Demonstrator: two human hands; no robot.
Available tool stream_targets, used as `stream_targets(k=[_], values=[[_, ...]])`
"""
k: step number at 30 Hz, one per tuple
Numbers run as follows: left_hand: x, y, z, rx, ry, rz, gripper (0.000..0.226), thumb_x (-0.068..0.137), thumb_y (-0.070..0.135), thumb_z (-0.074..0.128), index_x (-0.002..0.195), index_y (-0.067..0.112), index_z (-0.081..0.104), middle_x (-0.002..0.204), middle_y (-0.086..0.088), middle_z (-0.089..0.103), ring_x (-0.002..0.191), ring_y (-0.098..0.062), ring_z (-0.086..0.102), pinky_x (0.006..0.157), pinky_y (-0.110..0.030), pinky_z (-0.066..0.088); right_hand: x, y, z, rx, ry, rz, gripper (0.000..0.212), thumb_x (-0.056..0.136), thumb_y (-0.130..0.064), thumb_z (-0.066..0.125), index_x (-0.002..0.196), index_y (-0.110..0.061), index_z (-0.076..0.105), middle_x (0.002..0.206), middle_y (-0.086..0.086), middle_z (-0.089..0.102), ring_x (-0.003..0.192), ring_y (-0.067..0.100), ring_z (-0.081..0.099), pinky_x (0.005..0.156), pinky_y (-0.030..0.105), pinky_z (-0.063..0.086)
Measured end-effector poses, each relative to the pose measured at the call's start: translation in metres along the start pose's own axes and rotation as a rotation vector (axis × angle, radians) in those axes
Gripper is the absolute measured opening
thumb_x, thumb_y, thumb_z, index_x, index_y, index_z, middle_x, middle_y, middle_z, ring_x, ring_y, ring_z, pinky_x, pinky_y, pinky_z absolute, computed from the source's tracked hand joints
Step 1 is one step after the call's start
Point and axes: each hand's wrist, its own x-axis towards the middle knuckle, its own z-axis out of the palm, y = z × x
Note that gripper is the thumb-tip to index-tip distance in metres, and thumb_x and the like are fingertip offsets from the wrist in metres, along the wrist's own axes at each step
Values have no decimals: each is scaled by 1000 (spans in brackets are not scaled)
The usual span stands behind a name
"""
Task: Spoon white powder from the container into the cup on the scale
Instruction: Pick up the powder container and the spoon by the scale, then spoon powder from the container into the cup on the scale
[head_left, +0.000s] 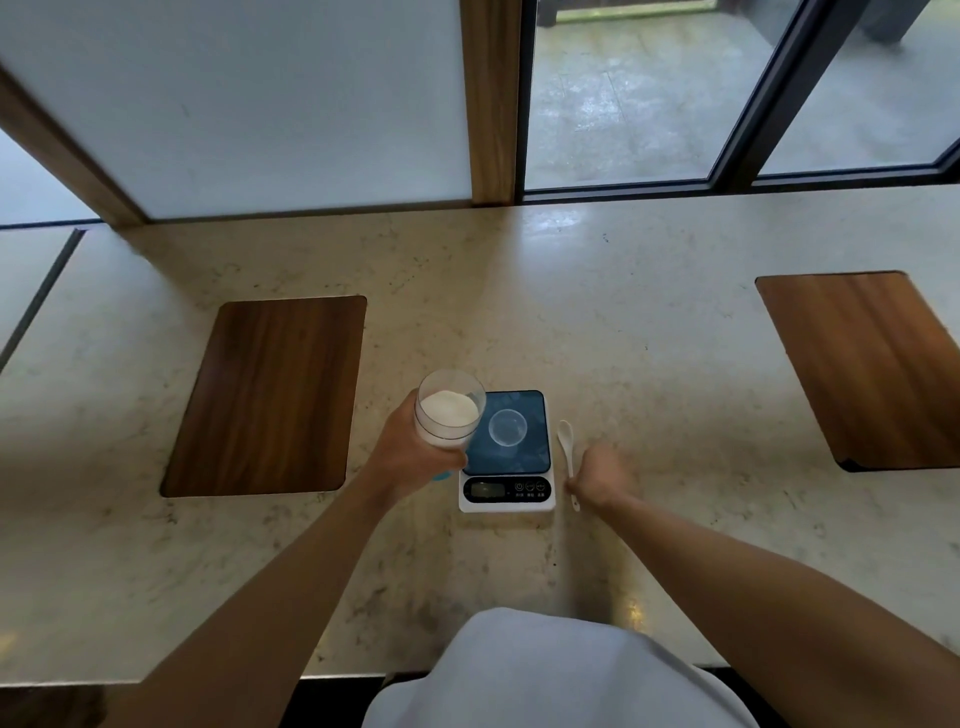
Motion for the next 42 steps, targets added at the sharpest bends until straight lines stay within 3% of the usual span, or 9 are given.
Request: stream_targets(k=[8,14,17,19,23,29,33,37,42], values=[[-4,1,2,18,-25,-23,92,59,6,97,131,36,50,116,21,63,106,-5,64,74,-2,45,-1,3,-1,9,-15,-32,23,85,-13,71,66,-11,57,69,7,63,66,23,66,56,33,53],[-6,2,3,35,-29,-30,91,60,9,98,131,36,48,114,22,62,105,-5,63,77,-5,43,-3,9,-6,76,-2,-36,18,88,-23,71,79,-7,67,77,6,68,73,23,67,64,33,55],[-6,-1,3,29,-23,-40,91,59,9,97,133,33,50,117,16,64,106,-6,63,77,-8,44,-1,7,-11,114,43,-107,26,89,-22,68,65,-14,62,62,0,60,53,13,56,47,23,40],[-8,-1,3,32,-20,-33,91,59,9,97,133,34,49,119,14,64,106,-6,63,77,-8,44,-3,2,-14,142,89,-151,35,91,-20,65,58,-13,57,53,-1,54,45,10,46,46,27,41],[-9,-3,4,59,-33,-30,93,58,11,97,132,37,47,116,20,61,107,-7,62,78,-8,43,-12,-13,-23,271,122,-235,22,98,-27,57,81,-15,60,72,-2,67,61,8,62,60,35,57],[-10,-6,3,58,-32,-46,91,57,15,96,133,36,50,117,18,64,105,-4,64,75,-6,44,-37,-30,-40,276,77,-448,17,104,-30,44,88,-29,47,78,-4,64,65,9,60,48,14,42],[-13,-8,2,43,-33,-50,90,56,15,95,133,34,52,118,14,67,106,-5,65,77,-12,47,-56,-37,-48,278,101,-564,17,106,-30,36,94,-27,47,79,0,61,65,13,52,51,24,43],[-15,-8,2,30,-31,-62,89,57,13,95,134,31,53,118,12,68,105,-4,66,77,-12,48,-75,-46,-54,282,101,-640,16,107,-28,30,102,-26,45,91,3,63,78,18,60,56,26,51],[-18,-7,3,19,-26,-45,89,58,14,93,135,32,52,121,11,68,109,-8,67,82,-16,51,-83,-56,-61,137,175,-748,15,106,-16,38,103,-19,52,90,0,62,68,10,55,54,15,38]])
